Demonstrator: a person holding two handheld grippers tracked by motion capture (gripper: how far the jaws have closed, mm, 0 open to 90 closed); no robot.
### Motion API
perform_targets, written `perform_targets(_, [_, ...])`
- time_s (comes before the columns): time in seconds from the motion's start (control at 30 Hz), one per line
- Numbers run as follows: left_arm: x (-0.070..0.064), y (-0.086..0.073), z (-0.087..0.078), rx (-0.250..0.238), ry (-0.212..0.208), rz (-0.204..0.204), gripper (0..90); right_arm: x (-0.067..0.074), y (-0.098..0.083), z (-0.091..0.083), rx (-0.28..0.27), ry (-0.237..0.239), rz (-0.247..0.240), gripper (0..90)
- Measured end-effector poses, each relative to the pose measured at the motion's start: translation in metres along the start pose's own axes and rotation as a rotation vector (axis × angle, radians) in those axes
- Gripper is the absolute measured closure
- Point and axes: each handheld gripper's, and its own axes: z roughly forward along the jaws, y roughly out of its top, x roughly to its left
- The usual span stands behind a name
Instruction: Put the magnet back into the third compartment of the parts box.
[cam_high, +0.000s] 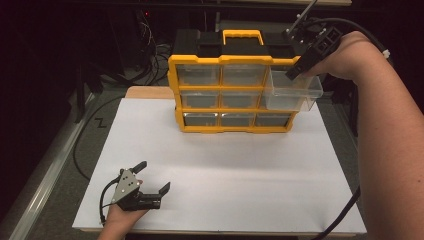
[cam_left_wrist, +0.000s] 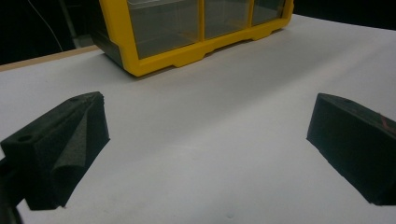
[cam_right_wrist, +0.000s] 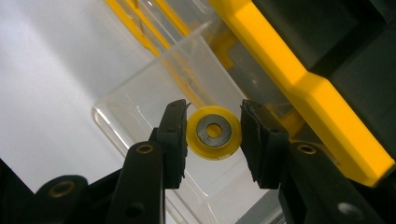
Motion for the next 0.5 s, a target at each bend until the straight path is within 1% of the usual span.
perform_targets(0.07, [0.0, 0.0, 0.0, 0.0, 0.0, 0.0, 0.1, -0.0023, -0.0019, 0.0011, 0.003, -0.002, -0.002, 64.9])
perform_targets(0.13, [-0.0002, 0.0, -0.0001, -0.002, 0.0, -0.001, 0.1, -0.0027, -0.0034, 0.002, 0.016, -0.006, 0.01, 64.9])
perform_targets(0.17, [-0.0002, 0.0001, -0.0001, -0.002, 0.0, -0.001, 0.1, -0.0033, -0.004, 0.0029, 0.014, -0.009, 0.002, 64.9])
perform_targets(0.2, [-0.0002, 0.0001, -0.0001, -0.001, 0.0, 0.0, 0.1, -0.0031, -0.0046, 0.0029, 0.02, -0.008, 0.009, 64.9])
perform_targets(0.33, [-0.0005, 0.0001, 0.0003, 0.001, 0.0, 0.001, 0.1, -0.0039, -0.0059, 0.0038, 0.021, -0.006, 0.004, 64.9])
perform_targets(0.5, [-0.0008, 0.0001, 0.0001, -0.002, 0.0, 0.0, 0.1, -0.0035, -0.0077, 0.01, 0.029, 0.005, 0.01, 64.8])
